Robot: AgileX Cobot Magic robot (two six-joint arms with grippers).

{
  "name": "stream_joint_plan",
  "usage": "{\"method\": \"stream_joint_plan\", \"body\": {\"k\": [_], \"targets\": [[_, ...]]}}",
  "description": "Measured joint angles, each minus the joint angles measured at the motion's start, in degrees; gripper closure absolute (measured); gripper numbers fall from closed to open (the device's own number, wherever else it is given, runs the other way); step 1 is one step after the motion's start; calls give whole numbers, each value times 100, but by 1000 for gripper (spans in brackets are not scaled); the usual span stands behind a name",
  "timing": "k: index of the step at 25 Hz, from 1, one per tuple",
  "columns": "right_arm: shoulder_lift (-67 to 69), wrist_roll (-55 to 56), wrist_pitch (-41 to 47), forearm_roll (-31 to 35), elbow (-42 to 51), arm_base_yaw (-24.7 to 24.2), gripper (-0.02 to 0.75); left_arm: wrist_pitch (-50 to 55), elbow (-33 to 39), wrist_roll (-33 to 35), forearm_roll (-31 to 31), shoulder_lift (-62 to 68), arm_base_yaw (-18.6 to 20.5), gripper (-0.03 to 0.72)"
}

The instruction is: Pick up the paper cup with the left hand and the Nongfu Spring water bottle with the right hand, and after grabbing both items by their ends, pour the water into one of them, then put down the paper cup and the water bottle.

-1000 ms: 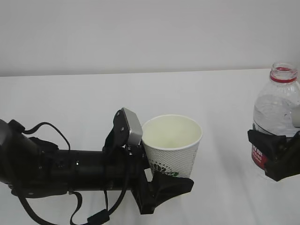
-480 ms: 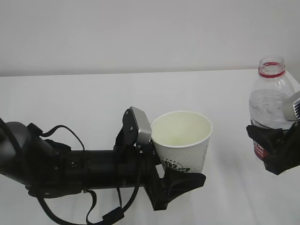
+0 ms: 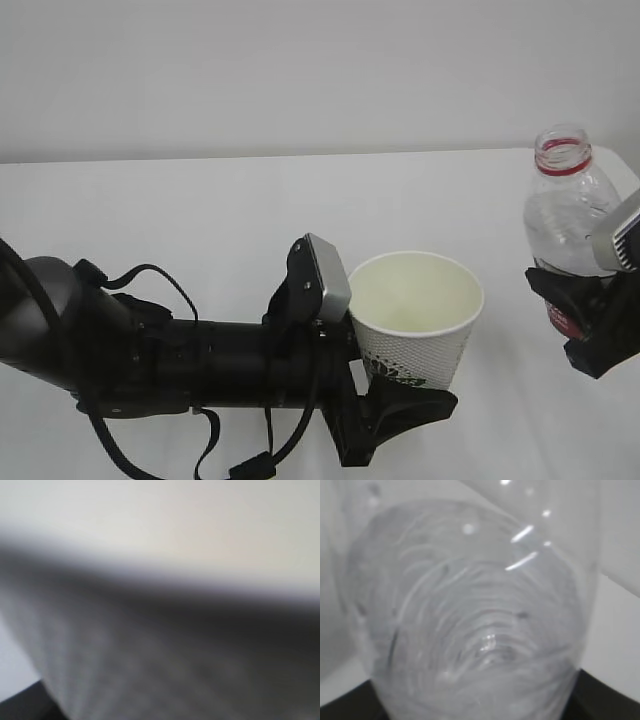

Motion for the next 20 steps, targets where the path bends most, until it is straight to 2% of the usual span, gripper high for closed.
{"method": "stream_joint_plan", "body": {"k": [8,20], "targets": [[0,-749,0,0,0,0,293,34,0,0,254,0,0,164],[0,-1830,0,0,0,0,293,61,0,0,303,0,-106,165]]}}
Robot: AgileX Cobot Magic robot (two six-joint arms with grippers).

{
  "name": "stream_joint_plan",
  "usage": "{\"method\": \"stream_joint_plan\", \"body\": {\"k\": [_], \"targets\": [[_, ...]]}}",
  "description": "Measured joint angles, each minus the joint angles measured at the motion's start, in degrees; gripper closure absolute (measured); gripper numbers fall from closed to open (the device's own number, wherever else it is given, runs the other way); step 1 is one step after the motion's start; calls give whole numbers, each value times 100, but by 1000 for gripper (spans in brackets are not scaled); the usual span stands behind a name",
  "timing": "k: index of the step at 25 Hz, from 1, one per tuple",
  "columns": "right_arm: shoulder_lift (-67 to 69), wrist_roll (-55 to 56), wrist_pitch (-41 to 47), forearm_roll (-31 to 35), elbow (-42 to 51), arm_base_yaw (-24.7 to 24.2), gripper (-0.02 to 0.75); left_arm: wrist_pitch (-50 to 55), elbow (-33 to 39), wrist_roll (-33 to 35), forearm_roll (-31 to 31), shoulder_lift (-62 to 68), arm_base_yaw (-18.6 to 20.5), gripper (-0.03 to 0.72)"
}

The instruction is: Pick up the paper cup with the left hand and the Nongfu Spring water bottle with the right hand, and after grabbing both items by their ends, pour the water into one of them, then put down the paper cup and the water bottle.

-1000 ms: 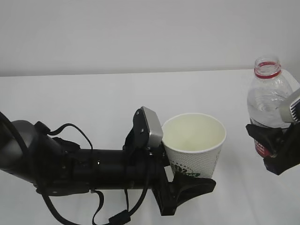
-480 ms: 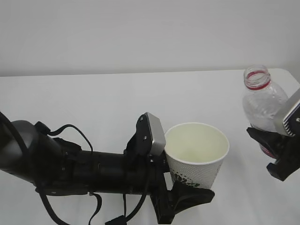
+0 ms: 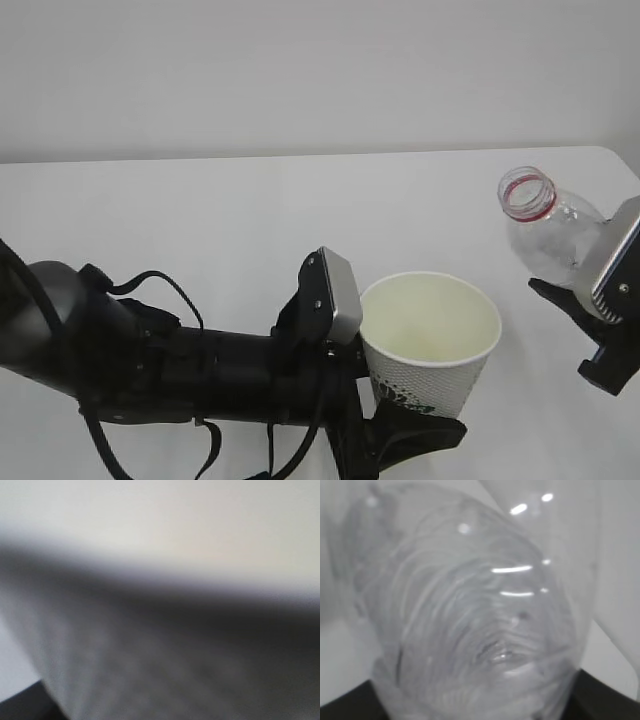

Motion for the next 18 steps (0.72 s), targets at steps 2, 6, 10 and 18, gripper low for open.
{"method": "stream_joint_plan", "body": {"k": [2,6,10,18], "targets": [[0,-165,0,10,0,0,293,34,0,0,9,0,-53,165],[0,-432,0,20,0,0,293,84,0,0,-27,0,-88,165],[0,-557,0,20,0,0,293,84,0,0,-80,0,-88,166],[0,-1185,0,31,0,0,293,84,0,0,-90,0,-88,167]]}}
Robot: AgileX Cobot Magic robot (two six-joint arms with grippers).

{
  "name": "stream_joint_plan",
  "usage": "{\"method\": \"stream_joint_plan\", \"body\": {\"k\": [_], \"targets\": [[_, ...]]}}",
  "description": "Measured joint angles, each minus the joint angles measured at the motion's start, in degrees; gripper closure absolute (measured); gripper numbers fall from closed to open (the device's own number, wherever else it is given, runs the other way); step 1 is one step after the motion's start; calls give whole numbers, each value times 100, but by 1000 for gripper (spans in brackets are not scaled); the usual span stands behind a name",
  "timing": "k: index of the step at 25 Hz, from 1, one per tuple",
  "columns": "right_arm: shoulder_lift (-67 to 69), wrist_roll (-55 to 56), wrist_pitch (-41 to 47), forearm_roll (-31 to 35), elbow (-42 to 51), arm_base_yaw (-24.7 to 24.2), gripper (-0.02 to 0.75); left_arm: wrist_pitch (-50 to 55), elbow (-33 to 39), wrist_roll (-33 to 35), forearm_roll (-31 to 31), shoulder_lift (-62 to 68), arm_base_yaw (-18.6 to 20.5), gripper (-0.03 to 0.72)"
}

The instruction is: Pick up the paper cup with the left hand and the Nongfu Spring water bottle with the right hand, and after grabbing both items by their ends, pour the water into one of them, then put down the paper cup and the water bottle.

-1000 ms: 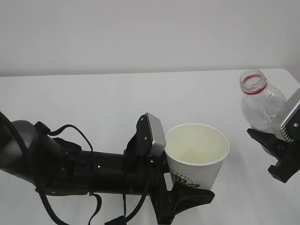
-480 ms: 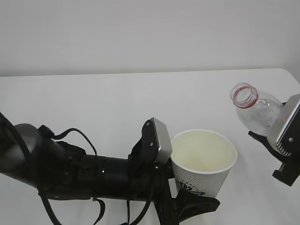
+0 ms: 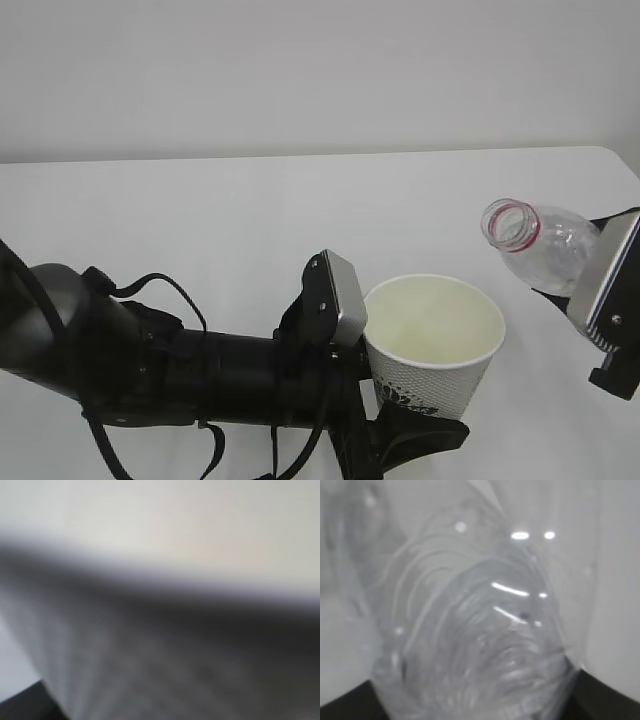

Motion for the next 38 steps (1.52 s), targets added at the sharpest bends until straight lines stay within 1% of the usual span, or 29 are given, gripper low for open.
{"method": "stream_joint_plan", "body": {"k": [7,15,20,23,38], "targets": [[0,-322,-66,22,0,0,293,28,-13,0,2,0,0,168],[0,-682,-113,26,0,0,293,181,-227,0,2,0,-9,169],[0,-980,-377,243,0,0,293,181,-230,0,2,0,-26,169],[0,-1171,-379,351,0,0,293,181,-230,0,13,0,-86,169],[10,-1828,-532,465,0,0,293,181,-230,-23,13,0,-124,169]]}}
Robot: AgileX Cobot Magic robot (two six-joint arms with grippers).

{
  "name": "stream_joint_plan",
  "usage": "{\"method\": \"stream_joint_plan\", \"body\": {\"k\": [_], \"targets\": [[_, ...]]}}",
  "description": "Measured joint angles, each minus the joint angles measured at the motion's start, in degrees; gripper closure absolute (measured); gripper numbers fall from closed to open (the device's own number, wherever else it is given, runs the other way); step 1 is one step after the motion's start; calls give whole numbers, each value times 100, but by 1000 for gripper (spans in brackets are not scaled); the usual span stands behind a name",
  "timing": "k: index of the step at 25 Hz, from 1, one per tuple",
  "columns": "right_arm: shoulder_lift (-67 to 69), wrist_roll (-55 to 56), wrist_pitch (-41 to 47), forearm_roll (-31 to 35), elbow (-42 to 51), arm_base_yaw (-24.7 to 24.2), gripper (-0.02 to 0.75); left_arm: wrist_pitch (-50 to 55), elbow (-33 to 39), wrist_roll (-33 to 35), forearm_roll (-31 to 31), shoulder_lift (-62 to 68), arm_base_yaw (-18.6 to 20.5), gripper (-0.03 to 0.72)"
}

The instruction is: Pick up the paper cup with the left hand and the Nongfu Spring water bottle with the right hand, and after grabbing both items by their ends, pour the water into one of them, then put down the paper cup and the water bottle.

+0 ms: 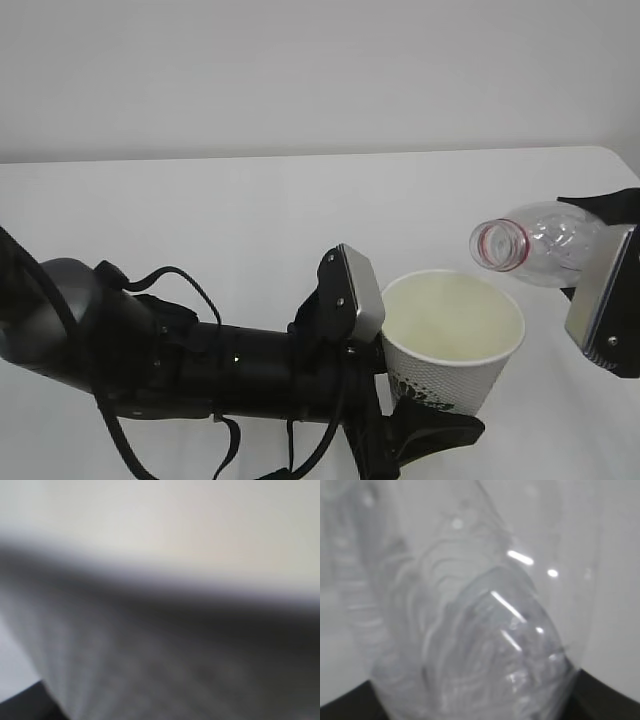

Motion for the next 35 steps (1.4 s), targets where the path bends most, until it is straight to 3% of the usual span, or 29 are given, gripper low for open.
{"method": "stream_joint_plan", "body": {"k": [35], "targets": [[309,-1578,-1058,566,0,0,293,10,0,-106,0,0,0,171]]}}
